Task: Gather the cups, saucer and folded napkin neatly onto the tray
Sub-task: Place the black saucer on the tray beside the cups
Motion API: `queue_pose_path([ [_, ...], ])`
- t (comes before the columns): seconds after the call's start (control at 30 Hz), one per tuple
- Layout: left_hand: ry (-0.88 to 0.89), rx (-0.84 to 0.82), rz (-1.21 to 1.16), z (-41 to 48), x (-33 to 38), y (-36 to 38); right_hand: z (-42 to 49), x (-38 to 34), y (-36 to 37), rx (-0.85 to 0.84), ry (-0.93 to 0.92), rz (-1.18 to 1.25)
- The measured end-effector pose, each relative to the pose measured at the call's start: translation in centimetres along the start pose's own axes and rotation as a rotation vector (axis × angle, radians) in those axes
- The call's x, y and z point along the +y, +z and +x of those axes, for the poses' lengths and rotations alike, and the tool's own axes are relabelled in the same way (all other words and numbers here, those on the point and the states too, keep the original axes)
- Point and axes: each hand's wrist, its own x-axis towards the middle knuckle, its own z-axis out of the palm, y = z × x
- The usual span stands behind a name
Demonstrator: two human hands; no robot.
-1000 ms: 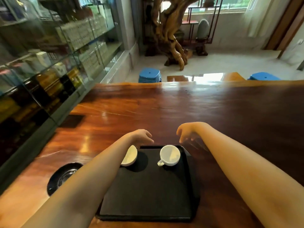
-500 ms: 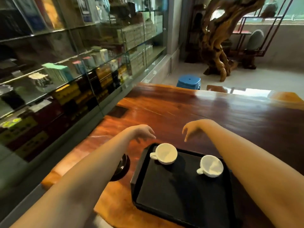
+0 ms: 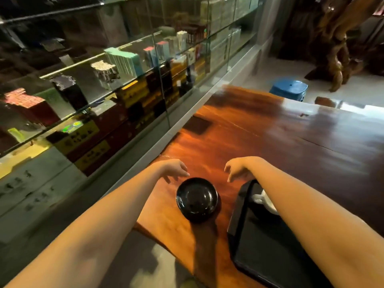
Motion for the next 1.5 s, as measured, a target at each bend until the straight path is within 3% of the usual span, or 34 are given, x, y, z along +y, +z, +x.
queue_pose_path([
  [0.37, -0.163, -0.102, -0.228, 5.6, -7.8, 4.4, 8.1, -2.7, 8.1, 0.053, 0.026, -0.029],
  [0.63, -0.104, 0.091, -0.454, 8.5, -8.2, 8.8, 11.0, -1.5, 10.8, 0.257, 0.004, 0.165],
  [0.87, -0.092, 0.243, -0.478, 9.6, -8.7, 10.6, 10.4, -1.1, 11.4, 0.296, 0.028, 0.302],
  [1.23, 0.001, 0.250, -0.566, 5.4, -4.3, 7.0, 5.7, -0.3, 7.2, 0.333, 0.042, 0.388],
  [1.5, 0.135, 0.269, -0.459, 2.3, 1.8, 3.4, -0.2, 1.9, 2.8, 0.409, 0.068, 0.535],
])
